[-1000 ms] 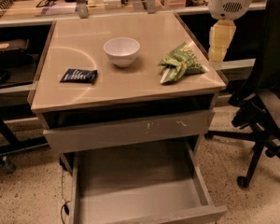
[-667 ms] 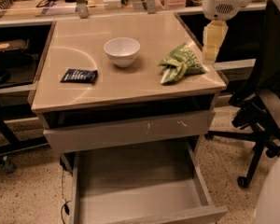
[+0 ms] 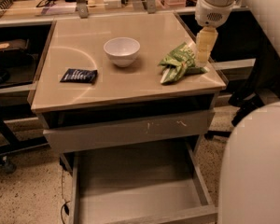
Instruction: Place green jalapeno chip bag into middle drawer
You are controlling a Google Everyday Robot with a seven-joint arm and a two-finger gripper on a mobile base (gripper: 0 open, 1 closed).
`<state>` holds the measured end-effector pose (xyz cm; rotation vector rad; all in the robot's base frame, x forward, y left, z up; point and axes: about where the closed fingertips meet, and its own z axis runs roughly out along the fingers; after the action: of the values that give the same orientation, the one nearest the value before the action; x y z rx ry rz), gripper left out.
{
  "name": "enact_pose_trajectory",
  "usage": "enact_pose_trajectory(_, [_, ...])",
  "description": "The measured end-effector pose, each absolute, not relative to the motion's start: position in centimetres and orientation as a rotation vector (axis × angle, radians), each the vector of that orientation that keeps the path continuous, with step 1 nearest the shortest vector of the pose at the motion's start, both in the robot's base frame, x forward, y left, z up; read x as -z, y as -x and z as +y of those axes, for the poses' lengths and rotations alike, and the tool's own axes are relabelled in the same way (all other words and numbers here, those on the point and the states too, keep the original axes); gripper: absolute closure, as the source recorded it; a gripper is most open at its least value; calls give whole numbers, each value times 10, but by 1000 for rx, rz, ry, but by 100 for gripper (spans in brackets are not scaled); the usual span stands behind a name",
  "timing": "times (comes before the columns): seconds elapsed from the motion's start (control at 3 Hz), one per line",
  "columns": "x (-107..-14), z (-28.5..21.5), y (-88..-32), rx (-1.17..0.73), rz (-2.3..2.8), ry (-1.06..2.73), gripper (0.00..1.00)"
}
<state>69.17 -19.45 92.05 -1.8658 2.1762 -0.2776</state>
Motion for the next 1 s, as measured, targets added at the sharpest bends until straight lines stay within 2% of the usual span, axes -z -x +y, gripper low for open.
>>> enact_pose_trajectory(1.0, [-881,-154,-725,176,2142,1968,0])
